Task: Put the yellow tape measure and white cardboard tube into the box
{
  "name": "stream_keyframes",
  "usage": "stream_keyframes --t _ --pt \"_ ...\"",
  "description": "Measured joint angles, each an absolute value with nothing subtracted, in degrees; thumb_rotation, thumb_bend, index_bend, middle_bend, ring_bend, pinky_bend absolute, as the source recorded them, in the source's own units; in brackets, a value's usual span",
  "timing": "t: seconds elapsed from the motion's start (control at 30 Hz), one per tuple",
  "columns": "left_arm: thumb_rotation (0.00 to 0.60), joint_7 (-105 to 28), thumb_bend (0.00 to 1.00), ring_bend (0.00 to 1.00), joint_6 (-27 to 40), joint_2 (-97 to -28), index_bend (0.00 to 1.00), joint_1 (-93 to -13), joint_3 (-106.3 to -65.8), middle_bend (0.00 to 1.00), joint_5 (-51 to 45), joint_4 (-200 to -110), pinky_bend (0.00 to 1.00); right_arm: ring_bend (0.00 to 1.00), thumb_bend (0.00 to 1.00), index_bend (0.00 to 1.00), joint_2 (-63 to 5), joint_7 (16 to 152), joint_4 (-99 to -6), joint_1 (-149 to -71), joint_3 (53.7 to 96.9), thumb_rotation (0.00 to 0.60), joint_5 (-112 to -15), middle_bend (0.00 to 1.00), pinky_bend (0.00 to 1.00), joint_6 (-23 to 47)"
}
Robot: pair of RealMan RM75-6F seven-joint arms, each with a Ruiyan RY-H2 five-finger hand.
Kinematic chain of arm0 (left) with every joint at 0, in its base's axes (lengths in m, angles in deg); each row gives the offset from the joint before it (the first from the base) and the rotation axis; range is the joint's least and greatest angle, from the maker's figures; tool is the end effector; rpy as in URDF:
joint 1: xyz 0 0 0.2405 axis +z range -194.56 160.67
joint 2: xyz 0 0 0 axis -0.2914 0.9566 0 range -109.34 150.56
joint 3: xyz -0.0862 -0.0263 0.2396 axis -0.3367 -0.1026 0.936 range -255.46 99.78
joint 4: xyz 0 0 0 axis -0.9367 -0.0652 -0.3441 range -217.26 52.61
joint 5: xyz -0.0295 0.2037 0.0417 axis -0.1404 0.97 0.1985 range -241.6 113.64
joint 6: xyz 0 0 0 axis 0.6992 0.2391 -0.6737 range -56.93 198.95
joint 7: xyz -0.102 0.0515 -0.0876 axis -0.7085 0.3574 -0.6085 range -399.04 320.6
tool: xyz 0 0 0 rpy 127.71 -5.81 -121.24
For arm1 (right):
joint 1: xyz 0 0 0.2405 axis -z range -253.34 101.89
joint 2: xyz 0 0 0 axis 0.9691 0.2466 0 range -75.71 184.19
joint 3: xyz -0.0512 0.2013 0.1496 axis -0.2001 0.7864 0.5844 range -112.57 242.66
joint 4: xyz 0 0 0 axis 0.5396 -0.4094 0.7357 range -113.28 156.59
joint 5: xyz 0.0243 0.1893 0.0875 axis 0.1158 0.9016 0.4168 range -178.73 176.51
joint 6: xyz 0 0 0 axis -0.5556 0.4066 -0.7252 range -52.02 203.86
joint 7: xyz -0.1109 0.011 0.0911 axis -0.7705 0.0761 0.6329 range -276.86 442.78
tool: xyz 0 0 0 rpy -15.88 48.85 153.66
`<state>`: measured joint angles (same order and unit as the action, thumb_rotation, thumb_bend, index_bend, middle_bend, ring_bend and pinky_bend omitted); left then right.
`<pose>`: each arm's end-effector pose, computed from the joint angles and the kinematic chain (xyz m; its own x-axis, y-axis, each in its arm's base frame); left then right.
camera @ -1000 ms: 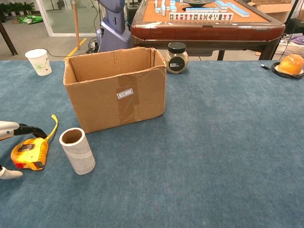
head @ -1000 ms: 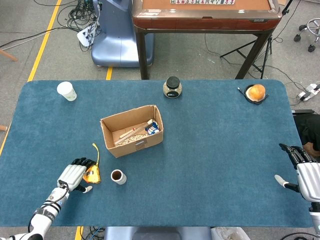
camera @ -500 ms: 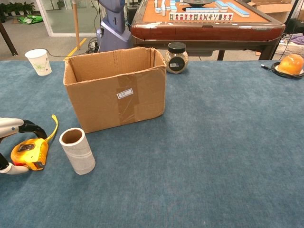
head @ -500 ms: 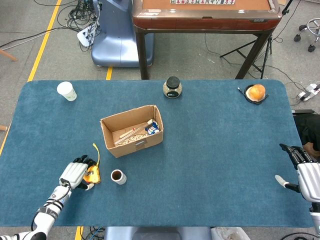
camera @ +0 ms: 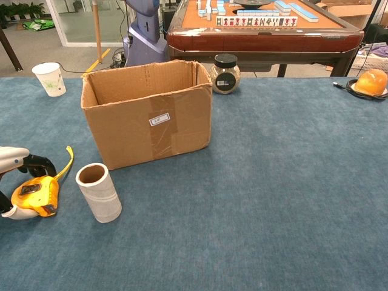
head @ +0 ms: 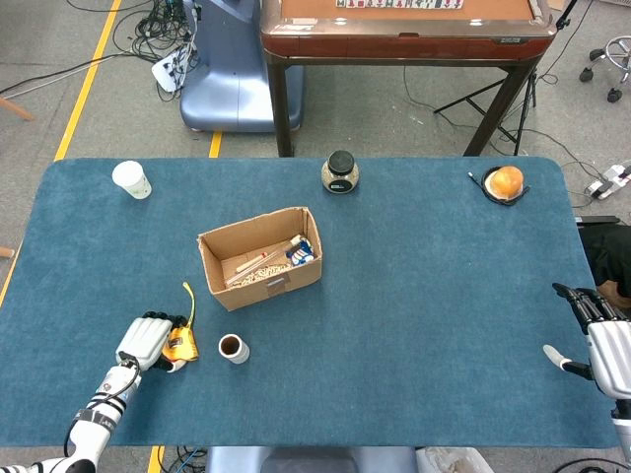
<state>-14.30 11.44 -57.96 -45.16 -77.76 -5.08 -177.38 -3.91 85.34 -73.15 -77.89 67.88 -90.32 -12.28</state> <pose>-0.2549 0.2569 0.0170 0.4740 0.4403 0.7625 0.8758 -0.1461 -0.4600 -0.3068 -0.1660 0.1917 0.4159 0.0342 0.9088 -0.9086 -0.0256 0.4168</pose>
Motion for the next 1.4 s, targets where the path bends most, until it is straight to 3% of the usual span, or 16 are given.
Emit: stream_keyframes --t 0.6,1.0,1.4 --pt "0.600 -9.78 0.19 0.30 1.40 -48.60 0.61 -42.96 -78.77 0.64 0.17 -189.22 0.23 0.19 0.11 0.18 -3.94 85.11 -73.37 -77.65 67.69 0.600 -90.97 0.27 0.43 -12.78" --pt "0.600 -4.88 0.19 0.30 -1.97 -39.62 0.61 -44.47 -84.49 0.64 -2.63 -197.61 0.23 0.19 0.11 0.18 -3.83 85.30 -73.40 -77.61 67.63 0.600 -91.11 0.27 0.43 -12.79" --pt "0.600 2.21 0.19 0.30 0.26 -40.36 0.61 -52.83 -90.49 0.64 -12.07 -200.11 0.23 0.19 0.11 0.18 -3.54 85.89 -73.38 -77.53 67.68 0.600 -91.08 0.27 0.43 -12.91"
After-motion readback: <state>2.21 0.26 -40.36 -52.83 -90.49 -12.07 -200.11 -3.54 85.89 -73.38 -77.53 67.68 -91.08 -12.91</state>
